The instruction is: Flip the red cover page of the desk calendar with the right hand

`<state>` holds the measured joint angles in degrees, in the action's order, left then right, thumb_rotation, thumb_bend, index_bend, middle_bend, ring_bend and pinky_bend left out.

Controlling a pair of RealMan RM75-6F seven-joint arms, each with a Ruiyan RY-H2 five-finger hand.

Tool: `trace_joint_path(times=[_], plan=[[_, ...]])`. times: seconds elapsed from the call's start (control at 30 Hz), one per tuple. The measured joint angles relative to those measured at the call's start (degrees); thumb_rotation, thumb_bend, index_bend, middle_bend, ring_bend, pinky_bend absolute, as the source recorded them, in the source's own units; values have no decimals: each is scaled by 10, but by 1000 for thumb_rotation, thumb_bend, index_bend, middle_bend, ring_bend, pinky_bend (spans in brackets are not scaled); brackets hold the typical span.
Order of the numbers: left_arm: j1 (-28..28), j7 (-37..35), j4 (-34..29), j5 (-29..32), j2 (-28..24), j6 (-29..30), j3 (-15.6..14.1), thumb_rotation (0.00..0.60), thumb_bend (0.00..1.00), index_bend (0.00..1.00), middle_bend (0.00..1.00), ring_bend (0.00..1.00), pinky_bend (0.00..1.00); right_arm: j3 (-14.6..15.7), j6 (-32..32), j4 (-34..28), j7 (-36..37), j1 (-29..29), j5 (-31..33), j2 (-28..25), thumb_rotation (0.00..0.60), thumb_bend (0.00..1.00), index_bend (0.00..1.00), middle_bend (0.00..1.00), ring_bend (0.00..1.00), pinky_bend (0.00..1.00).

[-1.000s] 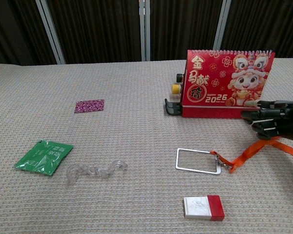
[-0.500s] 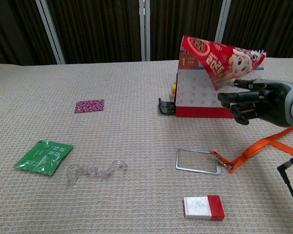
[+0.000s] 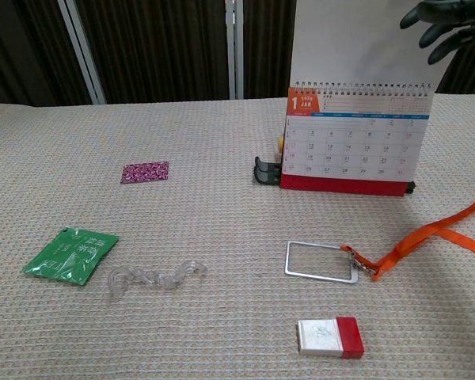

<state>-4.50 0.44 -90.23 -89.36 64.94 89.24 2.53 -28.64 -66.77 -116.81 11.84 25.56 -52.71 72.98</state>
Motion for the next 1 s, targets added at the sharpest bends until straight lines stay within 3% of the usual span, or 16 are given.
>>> trace_joint_path(times=[0.13, 0.23, 0.33, 0.6, 0.83, 1.0], plan=[[-3, 7, 1, 2, 3, -8, 0, 600, 156, 0, 0, 0, 0, -2, 18, 40, -17, 16, 3, -9, 600, 263, 186, 218, 98, 34], [-6, 11, 2, 6, 6, -15, 0, 600, 156, 0, 0, 0, 0, 2, 40, 87, -33, 33, 4, -12, 600, 208, 131, 143, 11, 0], [-9, 15, 4, 10, 8, -20, 1, 600, 156, 0, 0, 0, 0, 9, 67, 140, -42, 52, 1, -10, 600, 162, 105, 74, 0, 0], [-14, 18, 8, 18, 11, -33, 2, 600, 155, 0, 0, 0, 0, 45, 165, 257, -62, 98, 6, 1, 600, 109, 36, 72, 0, 0], [-16, 19, 11, 21, 13, -38, 1, 600, 155, 0, 0, 0, 0, 66, 201, 283, -47, 108, 13, 1, 600, 109, 36, 72, 0, 0], [-14, 12, 10, 18, 11, -29, 2, 600, 155, 0, 0, 0, 0, 64, 171, 269, -21, 90, -26, -9, 600, 115, 26, 37, 0, 0]])
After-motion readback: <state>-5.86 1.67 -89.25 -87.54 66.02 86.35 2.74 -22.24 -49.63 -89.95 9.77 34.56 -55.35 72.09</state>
